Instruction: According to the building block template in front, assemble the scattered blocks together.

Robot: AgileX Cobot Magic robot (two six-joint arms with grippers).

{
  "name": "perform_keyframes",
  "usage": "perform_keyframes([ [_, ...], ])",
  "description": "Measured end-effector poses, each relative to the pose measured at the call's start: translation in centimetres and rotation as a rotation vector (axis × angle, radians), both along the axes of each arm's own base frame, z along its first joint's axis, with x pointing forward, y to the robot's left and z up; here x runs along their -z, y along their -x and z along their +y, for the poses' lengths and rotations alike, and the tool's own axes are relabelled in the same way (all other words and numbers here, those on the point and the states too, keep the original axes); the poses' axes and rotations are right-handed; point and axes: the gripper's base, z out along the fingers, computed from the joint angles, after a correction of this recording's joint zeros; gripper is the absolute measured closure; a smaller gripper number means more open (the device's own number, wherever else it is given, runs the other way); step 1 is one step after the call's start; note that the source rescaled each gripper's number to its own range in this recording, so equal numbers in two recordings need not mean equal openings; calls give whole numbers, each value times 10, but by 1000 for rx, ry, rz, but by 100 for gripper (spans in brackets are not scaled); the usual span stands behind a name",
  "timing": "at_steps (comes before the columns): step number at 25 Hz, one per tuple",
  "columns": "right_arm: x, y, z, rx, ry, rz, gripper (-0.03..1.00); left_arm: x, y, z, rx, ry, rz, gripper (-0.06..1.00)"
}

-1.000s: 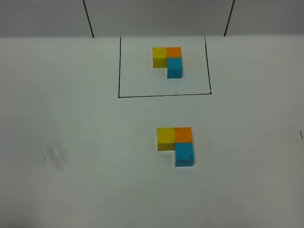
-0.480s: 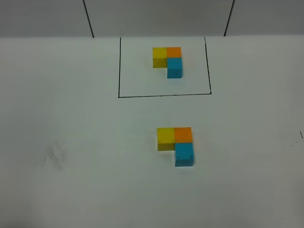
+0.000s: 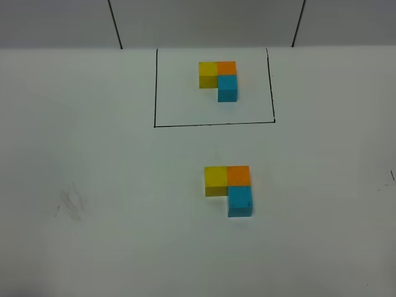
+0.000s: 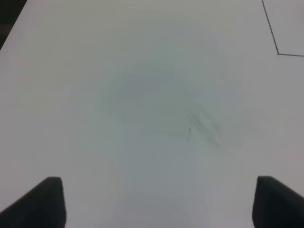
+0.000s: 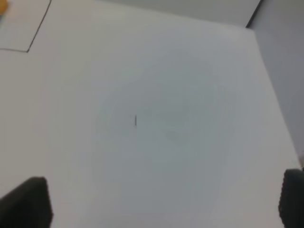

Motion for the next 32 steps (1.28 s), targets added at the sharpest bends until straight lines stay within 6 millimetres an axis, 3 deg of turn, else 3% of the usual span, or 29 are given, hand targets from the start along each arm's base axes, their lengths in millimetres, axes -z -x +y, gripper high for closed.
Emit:
perform_keyframes([
  [3, 11, -8, 3, -11, -53, 17, 3, 0, 0, 0, 0, 0, 0, 26],
  [11, 11, -9, 3, -4, -69, 2, 13, 0, 0, 0, 0, 0, 0, 26],
  [32, 11, -10, 2, -98, -71, -1, 80, 0, 0, 0, 0, 0, 0, 26],
])
